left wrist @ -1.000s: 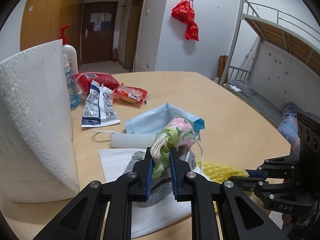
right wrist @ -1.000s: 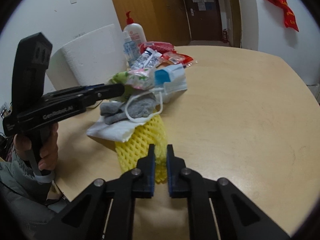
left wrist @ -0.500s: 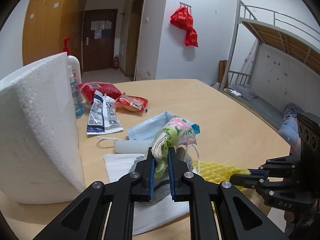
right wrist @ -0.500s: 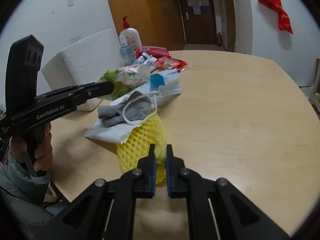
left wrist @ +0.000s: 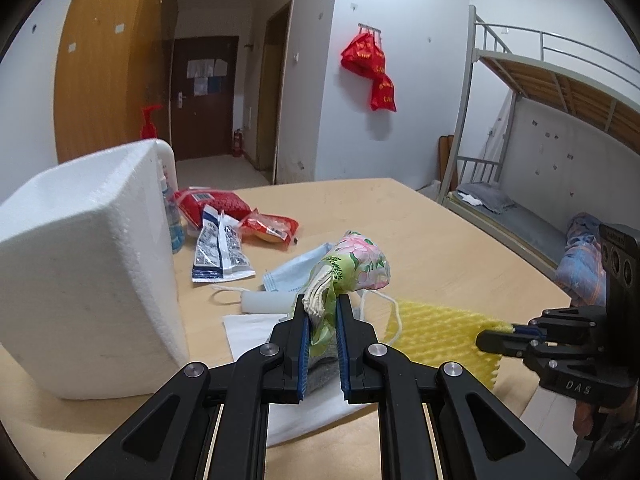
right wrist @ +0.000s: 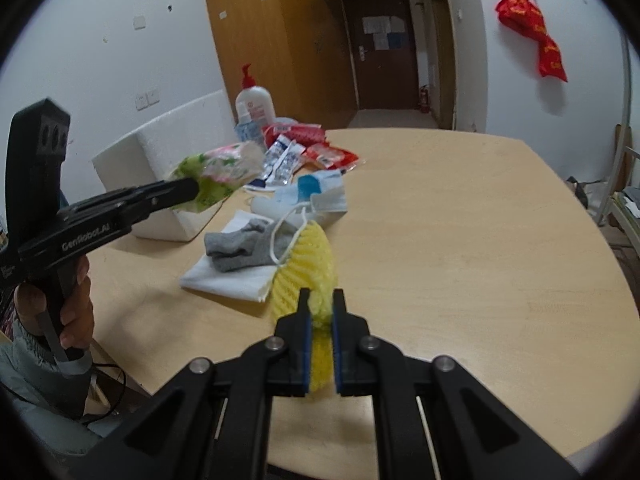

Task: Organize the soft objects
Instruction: 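Grasp the yellow foam net with the right tool while the left tool grasps the floral packet, then carry the yellow net and floral packet with both tools over the white foam box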

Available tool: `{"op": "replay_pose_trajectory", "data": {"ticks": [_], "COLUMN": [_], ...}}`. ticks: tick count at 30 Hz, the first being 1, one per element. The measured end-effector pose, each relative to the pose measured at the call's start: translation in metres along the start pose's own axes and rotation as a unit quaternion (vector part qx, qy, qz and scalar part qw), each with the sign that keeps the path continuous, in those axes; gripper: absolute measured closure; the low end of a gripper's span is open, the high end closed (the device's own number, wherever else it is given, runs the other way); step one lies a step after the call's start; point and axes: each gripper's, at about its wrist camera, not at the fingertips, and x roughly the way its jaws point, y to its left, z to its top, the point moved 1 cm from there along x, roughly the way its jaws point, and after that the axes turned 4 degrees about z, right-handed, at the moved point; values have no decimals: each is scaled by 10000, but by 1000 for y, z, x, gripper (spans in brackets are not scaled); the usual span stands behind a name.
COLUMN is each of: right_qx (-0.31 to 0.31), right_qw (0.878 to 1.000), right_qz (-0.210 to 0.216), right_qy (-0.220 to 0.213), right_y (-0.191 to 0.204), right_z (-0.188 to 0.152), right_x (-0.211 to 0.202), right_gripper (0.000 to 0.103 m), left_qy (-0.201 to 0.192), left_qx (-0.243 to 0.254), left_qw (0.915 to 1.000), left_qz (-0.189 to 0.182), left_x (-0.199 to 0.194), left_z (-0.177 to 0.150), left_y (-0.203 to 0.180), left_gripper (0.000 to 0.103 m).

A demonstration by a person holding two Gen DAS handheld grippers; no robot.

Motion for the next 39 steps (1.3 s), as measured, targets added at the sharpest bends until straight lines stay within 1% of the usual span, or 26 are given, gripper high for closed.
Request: {"op": "replay_pose_trajectory", "data": {"ticks": [4, 11, 15, 27, 39], "right_qx": [60, 161, 132, 7, -134], "right_qw": [9998, 9984, 9978, 9949, 9908], "right_qz": [-152, -307, -344, -328, -331], "right_qy": [-115, -440, -554, -954, -1306], "right_y": [-1, 0, 4, 25, 44], "right_z": [-1, -3, -3, -9, -15], "right_x": [-11, -34, -42, -71, -100], "right_gripper": [93, 92, 92, 92, 92], "left_qy": [-97, -280, -394, -698, -954], "left_qx": [39, 77, 116, 197, 272], "left_qw": [9999, 9996, 9991, 9969, 9944], "left_qz": [13, 58, 118, 301, 368], "left_x": [-13, -35, -49, -91, -121], "left_z": [0, -1, -3, -12, -17], "left_y": [-3, -6, -9, -16, -24], "left_gripper": [90, 90, 90, 90, 90]}}
